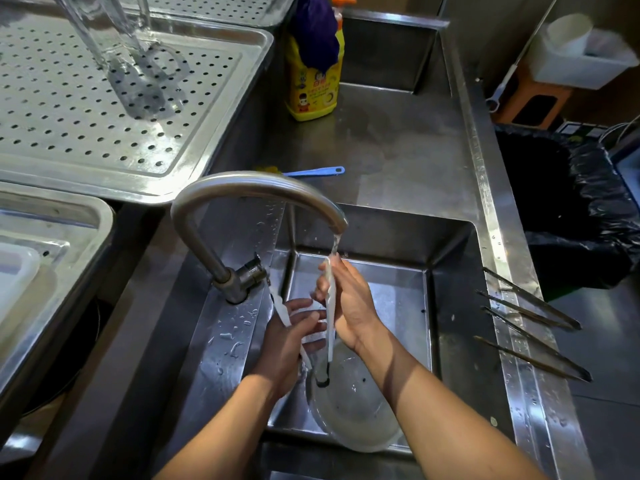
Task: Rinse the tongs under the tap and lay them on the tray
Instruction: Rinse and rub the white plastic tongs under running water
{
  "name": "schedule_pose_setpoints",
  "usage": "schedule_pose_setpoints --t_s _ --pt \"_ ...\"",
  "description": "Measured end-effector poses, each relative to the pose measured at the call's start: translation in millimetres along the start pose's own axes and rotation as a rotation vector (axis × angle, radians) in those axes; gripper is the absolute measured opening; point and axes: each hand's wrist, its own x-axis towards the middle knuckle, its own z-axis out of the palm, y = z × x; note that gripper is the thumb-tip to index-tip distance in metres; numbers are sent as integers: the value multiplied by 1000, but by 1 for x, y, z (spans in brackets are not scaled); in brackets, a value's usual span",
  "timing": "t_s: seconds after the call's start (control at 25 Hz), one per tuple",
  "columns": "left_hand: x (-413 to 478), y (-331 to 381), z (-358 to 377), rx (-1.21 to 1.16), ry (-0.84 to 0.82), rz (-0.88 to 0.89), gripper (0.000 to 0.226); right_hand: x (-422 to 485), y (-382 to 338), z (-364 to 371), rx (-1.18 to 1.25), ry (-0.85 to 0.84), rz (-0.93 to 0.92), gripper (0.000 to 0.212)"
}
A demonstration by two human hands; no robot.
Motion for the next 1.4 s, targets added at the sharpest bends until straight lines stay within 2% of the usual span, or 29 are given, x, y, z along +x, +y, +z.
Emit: schedule_pose_setpoints --t_s 0.12,0.24,0.28,0.32,0.44,0.56,0.64,0.68,0.8,0.88,0.92,1.0,1.08,1.16,1.28,1.4 --pt "2 2 1 22 -33 -61 37 -4 -11 -8 3 -158 63 5" --pt "6 8 10 19 19 -74 27 -7 -28 -11 52 -252 73 16" --pt "9 10 12 6 52 -82 22 -8 -33 -9 18 -226 53 10" --pt "10 11 14 1 79 -84 18 -8 -37 -7 -58 -168 28 14" --pt "11 14 15 -2 131 -46 21 -4 -38 1 -311 29 11 50" --pt "4 18 18 -72 176 -11 26 -11 -22 12 -172 13 -19 48" --pt "4 23 18 -106 243 -10 27 -16 -9 16 -69 -12 -137 47" --pt "5 26 18 -111 283 -14 24 -15 -5 16 -107 -14 -218 46" --pt "-1 29 22 -46 322 44 10 -2 -14 13 -535 110 -413 28" --pt "-8 27 23 4 314 148 6 9 -26 11 -862 231 -400 22" --pt "-14 28 23 33 277 189 16 12 -29 9 -935 262 -335 20" --pt "-20 31 21 88 124 216 44 13 -30 5 -793 182 -199 12" --pt "-23 33 18 132 -7 187 56 9 -26 0 -597 19 -137 13" --pt "-26 31 13 192 26 163 63 5 -22 -4 -545 -59 -141 27" --pt "-32 30 8 330 95 154 69 4 -14 -5 -564 2 -195 28" --pt "-41 29 11 422 73 174 51 2 -5 -4 -624 82 -259 21"
